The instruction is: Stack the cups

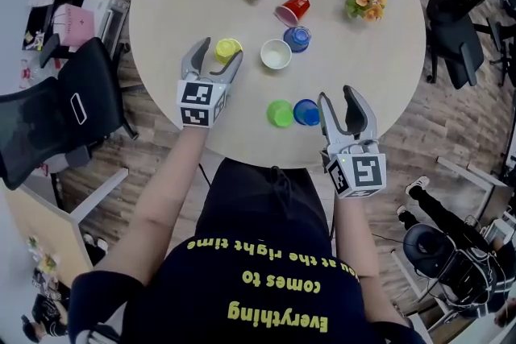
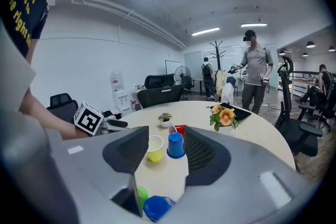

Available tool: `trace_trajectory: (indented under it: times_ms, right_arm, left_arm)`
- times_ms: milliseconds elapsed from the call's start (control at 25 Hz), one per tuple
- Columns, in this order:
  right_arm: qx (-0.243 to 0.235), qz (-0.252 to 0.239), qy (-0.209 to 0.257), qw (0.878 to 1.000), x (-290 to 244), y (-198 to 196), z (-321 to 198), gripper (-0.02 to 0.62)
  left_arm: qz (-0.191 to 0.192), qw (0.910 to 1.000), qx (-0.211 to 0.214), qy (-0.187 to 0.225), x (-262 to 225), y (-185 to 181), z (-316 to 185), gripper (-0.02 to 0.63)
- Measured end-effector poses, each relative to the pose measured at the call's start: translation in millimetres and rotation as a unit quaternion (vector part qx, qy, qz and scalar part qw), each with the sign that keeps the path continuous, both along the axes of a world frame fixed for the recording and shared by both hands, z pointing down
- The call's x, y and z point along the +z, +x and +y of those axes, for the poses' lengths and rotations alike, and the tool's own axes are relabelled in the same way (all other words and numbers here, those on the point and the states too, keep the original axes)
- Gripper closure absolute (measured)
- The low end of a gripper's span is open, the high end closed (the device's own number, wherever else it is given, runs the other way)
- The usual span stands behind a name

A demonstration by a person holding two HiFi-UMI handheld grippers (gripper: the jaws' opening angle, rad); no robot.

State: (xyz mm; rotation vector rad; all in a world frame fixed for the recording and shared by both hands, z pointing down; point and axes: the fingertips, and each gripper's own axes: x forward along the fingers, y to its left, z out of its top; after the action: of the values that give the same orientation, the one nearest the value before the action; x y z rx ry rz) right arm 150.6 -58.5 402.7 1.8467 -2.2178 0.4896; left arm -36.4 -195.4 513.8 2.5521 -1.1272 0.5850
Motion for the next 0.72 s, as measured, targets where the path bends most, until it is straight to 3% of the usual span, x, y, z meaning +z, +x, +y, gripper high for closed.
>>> trace_trajectory:
  times_ms: [80, 320, 720]
  right_arm:
    - [0.003, 0.001, -0.001, 1.0, 1, 1, 1, 0.376]
    - [0.013, -0.001, -0.001, 1.0, 0, 6, 6, 0.376]
    - [0.005, -0.004, 0.012, 1.0, -6, 1, 11, 0.377]
  left_arm:
    - [-0.007, 0.9999, 0.005, -0.007, 8, 2, -1, 0.281]
    - [-0.013, 0.9999, 0.003, -0.008, 12, 4, -2, 0.4]
    - [-0.014, 0.9998, 0.009, 0.013, -11, 0, 16, 0.408]
